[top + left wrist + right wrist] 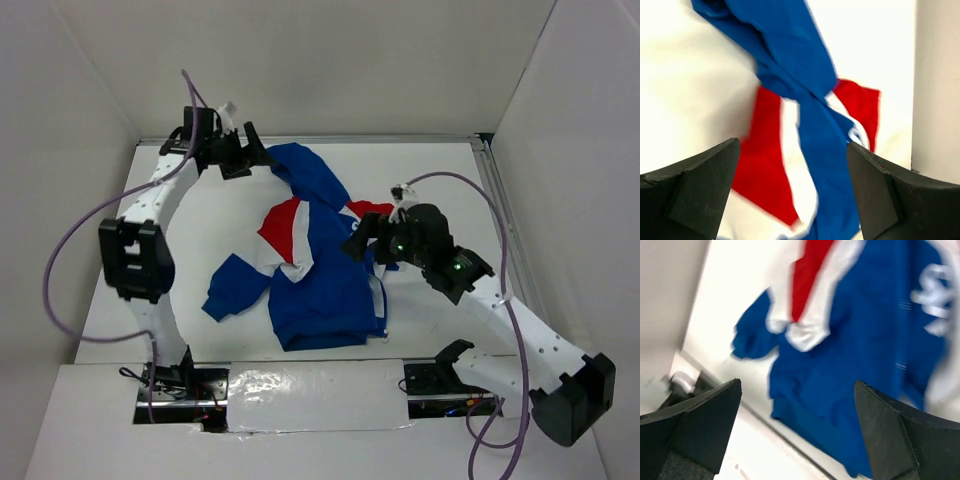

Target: Zip up the jacket

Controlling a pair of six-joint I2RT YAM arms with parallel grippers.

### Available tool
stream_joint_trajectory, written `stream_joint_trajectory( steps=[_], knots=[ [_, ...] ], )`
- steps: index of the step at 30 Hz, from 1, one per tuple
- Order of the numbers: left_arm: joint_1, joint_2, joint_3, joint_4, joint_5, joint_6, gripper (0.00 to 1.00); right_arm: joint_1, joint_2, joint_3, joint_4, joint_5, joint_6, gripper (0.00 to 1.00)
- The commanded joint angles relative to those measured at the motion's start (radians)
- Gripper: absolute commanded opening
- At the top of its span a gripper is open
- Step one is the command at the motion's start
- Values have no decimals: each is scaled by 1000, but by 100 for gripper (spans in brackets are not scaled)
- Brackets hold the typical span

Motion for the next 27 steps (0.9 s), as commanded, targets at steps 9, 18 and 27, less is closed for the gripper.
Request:
stream_joint_trajectory(
  steps=[9,18,27],
  knots=[
    [-410,-564,-794,121,-4,-120,99,-299,-15,-231,-95,62,119,100],
    [-735,-428,-724,100,-194,-309,99,-342,43,-349,92,-58,125,93],
    [-753,-123,-471,-49,-274,-301,99,-348,132,-403,141,-76,79,91]
  ],
)
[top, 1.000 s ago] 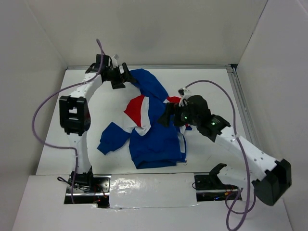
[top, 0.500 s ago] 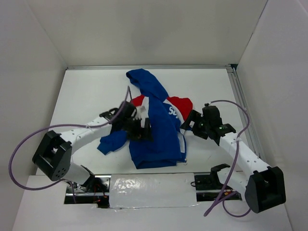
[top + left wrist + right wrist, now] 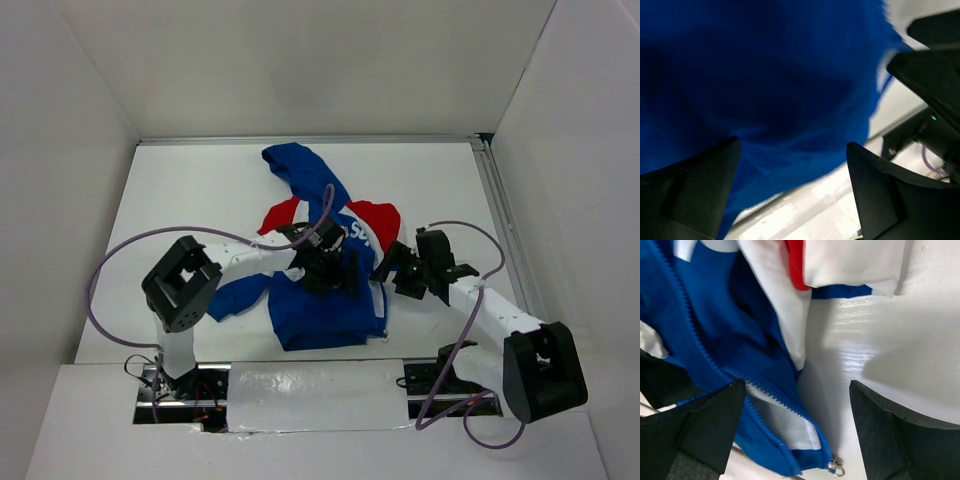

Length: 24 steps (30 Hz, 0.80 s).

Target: Zip up the jacket

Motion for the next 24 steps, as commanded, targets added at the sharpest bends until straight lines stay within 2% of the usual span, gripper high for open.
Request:
stream_joint_trajectory(
  steps=[1,2,3,4,5,7,8,9,10,16,20,24],
  knots=[
    [-14,50,62,-61,-33,-15,99,-9,34,-31,91,-24,-27,90],
    [-25,55,68,-55,-29,-11,97,-10,37,-35,101,-33,-27,84],
    [-30,56,68,-50,-28,-12,86,-12,49,-44,114,-52,-30,77],
    [-33,56,74,-58,-42,-21,75,-13,52,-47,118,-53,-27,55],
    [-33,46,74,-64,-48,-24,56,-13,60,-49,130,-53,-27,46],
    [-28,24,64,-70,-74,-31,37,-18,74,-43,136,-50,-32,30],
    [-25,0,59,-72,-77,-31,20,-20,91,-31,138,-50,-37,25],
    [-20,-19,44,-75,-85,-34,10,-21,97,-23,139,-44,-38,21],
    [-10,-37,35,-82,-109,-43,1,-29,108,-15,139,-30,-26,0],
    [78,-238,-119,-79,-200,-63,0,-107,152,150,60,63,3,0],
    [168,-417,-253,-91,-218,-61,0,-173,146,259,-85,160,-14,0],
    [266,-607,-363,-117,-201,-51,0,-158,123,447,-279,276,-24,0]
  ],
)
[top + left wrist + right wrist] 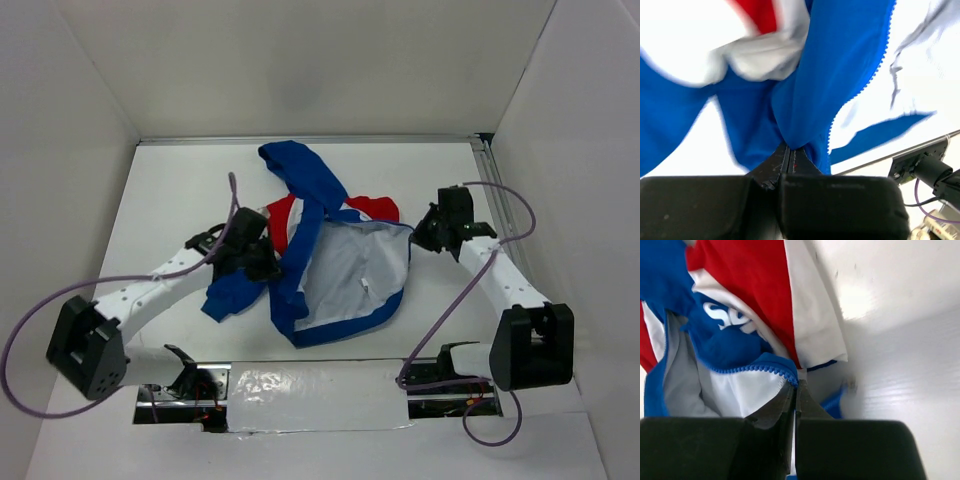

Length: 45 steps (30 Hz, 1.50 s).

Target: Zip up the jacket

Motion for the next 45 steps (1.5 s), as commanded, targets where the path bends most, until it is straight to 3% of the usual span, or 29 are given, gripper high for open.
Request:
stream_joint_trajectory(
  steps=[1,4,5,7,11,15,18,20,21,24,31,36,40,45],
  knots=[
    [51,-150,-67,-53,-6,-5,0,26,-36,166,-202,144,-24,0],
    [77,-275,-104,-106,29,-19,0,153,-34,301,-367,273,-60,0],
    [70,-306,-112,-157,35,-45,0,246,-28,333,-419,290,-69,0],
    [55,-394,-148,-208,26,-94,0,359,-22,330,-438,302,-66,0],
    [27,-490,-214,-270,52,-151,0,657,49,283,-417,220,-20,0],
    [7,-513,-283,-281,72,-198,0,822,220,261,-311,100,26,0],
    [-2,-515,-326,-259,93,-225,0,890,248,274,-254,49,14,27],
    [-19,-515,-349,-227,106,-226,0,908,178,252,-198,26,-9,62],
    [-25,-506,-375,-180,110,-226,0,910,150,240,-182,8,-23,90],
    [-45,-446,-414,-77,122,-217,0,885,44,153,-122,-64,-14,97],
    [-42,-179,-388,81,93,-166,0,697,-88,-108,-113,-93,52,97],
    [62,20,-330,178,115,-84,0,586,-71,-219,-38,-127,39,97],
    [113,185,-215,238,101,-22,0,522,51,-184,31,-129,8,97],
    [182,367,-43,279,106,70,0,346,251,-57,105,-116,-18,95]
  ],
)
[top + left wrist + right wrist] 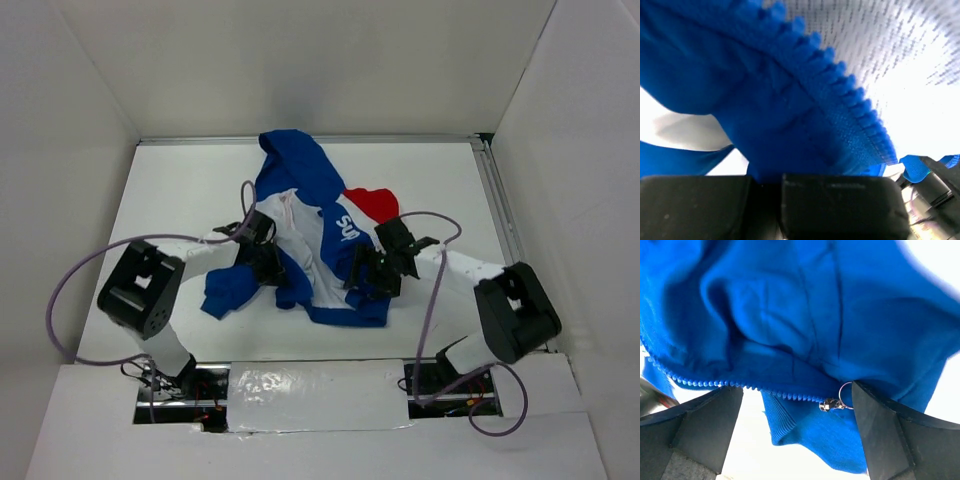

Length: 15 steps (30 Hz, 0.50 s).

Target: Zip up the jacket

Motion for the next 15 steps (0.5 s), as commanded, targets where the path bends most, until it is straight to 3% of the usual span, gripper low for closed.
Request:
stream_joint_trajectory(
  steps=[1,3,6,9,12,15],
  knots=[
    [63,158,138,96,-60,113,0,-124,137,94,146,64,-44,95],
    [121,244,260,69,-28,150,0,-188,180,178,146,61,-85,93],
    [158,257,326,24,-37,184,0,-213,174,240,149,62,-159,93],
    [161,179,272,39,-24,201,0,-208,129,230,164,-5,-196,92],
    [161,3,128,49,-7,180,0,-160,108,203,213,-88,-236,88],
    [163,-99,62,11,3,161,0,-100,143,237,158,-28,-254,86]
  ],
)
